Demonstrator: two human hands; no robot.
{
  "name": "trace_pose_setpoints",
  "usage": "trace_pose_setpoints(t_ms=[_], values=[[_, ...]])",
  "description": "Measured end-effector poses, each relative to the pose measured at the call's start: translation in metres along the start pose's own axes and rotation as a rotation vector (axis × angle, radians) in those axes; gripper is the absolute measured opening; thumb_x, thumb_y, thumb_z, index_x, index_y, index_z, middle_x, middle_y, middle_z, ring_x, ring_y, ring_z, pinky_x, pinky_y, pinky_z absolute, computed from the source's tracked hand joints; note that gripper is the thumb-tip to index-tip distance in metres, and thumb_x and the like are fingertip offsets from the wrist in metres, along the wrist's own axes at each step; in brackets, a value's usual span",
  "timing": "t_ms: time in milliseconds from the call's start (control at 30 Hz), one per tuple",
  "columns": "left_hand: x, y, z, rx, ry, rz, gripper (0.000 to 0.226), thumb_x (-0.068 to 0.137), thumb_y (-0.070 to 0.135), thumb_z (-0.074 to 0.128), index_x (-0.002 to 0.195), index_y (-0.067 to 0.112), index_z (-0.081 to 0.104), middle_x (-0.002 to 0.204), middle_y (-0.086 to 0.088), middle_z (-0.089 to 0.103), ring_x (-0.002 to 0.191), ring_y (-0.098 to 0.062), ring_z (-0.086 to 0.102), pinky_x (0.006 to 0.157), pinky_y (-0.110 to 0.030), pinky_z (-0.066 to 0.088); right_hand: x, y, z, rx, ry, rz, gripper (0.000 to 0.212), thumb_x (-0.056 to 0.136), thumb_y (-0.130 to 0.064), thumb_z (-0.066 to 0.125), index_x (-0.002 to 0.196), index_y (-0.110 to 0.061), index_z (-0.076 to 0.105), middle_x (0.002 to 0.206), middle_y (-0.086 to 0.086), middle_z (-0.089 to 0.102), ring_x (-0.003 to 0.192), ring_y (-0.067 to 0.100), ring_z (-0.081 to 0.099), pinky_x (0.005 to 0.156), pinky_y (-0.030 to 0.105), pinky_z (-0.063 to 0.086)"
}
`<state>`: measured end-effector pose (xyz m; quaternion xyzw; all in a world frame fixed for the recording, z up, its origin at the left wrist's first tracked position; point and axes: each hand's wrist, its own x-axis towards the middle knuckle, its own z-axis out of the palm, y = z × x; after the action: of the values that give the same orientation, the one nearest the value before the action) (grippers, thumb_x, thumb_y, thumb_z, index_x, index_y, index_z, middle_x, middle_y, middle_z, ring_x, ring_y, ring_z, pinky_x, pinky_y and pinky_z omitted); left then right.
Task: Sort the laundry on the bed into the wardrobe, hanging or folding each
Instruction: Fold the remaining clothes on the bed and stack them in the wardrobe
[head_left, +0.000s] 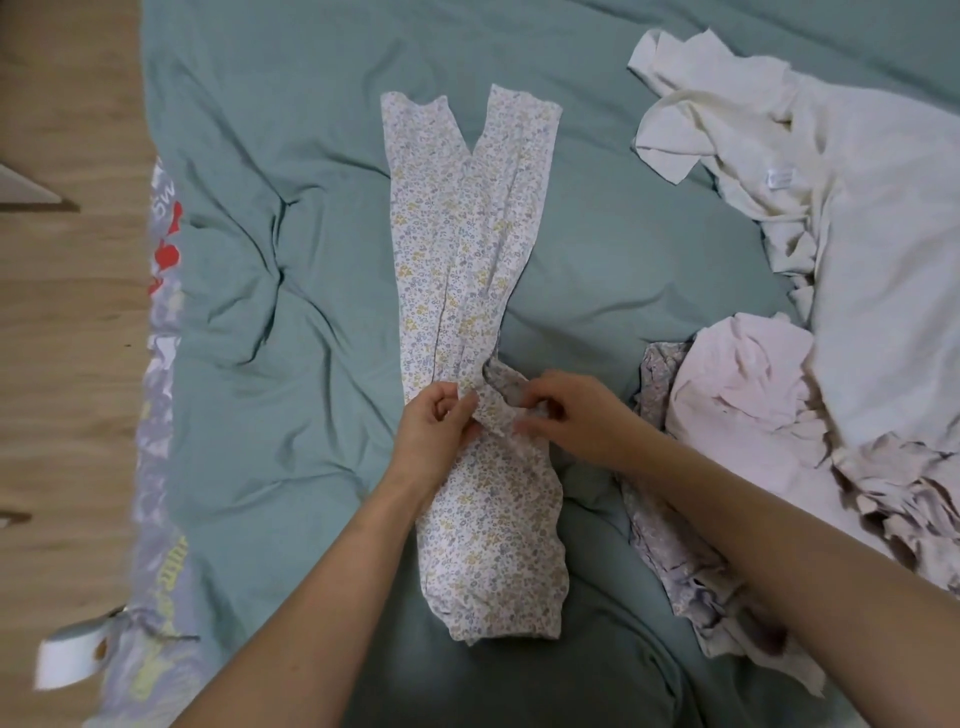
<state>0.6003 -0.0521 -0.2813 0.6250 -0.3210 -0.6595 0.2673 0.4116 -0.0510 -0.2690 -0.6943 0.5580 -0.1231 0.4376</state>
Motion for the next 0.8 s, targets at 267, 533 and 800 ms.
trace_pose_setpoints(t_ms=[267, 533, 800], values=[[0.001, 0.0, 0.029, 0.887, 0.027, 0.384, 0.045, 0.095, 0.02, 0.056, 0.137, 0.009, 0.048, 0.121, -0.007, 0.052, 0.11, -0.021, 0.051, 0.087, -0.022, 0.038, -0.012, 0.031, -0.015, -0.232, 0.08, 0.306, 0.038, 0.086, -0.023, 0.065, 0.059, -0.023, 0.038, 0.078, 0.001, 0.045, 0.079, 0.026, 0.051, 0.065, 0.03, 0.028], [0.01, 0.052, 0.006, 0.803, 0.28, 0.411, 0.015, 0.093, 0.028, 0.056, 0.095, 0.022, 0.069, 0.087, 0.006, 0.069, 0.081, -0.014, 0.062, 0.073, -0.035, 0.052, 0.016, 0.0, -0.039, -0.336, 0.168, 0.367, 0.015, 0.084, -0.02, 0.06, 0.08, -0.014, 0.047, 0.09, 0.014, 0.061, 0.088, 0.032, 0.058, 0.066, 0.034, 0.038], [0.085, 0.134, -0.018, 0.762, 0.229, 0.334, 0.007, 0.089, 0.018, 0.062, 0.089, 0.016, 0.069, 0.083, -0.001, 0.067, 0.085, -0.021, 0.064, 0.082, -0.032, 0.052, 0.118, -0.022, -0.097, 0.127, 0.438, 0.536, 0.021, 0.089, -0.024, 0.059, 0.076, -0.009, 0.052, 0.076, 0.008, 0.051, 0.078, 0.023, 0.048, 0.067, 0.031, 0.033]])
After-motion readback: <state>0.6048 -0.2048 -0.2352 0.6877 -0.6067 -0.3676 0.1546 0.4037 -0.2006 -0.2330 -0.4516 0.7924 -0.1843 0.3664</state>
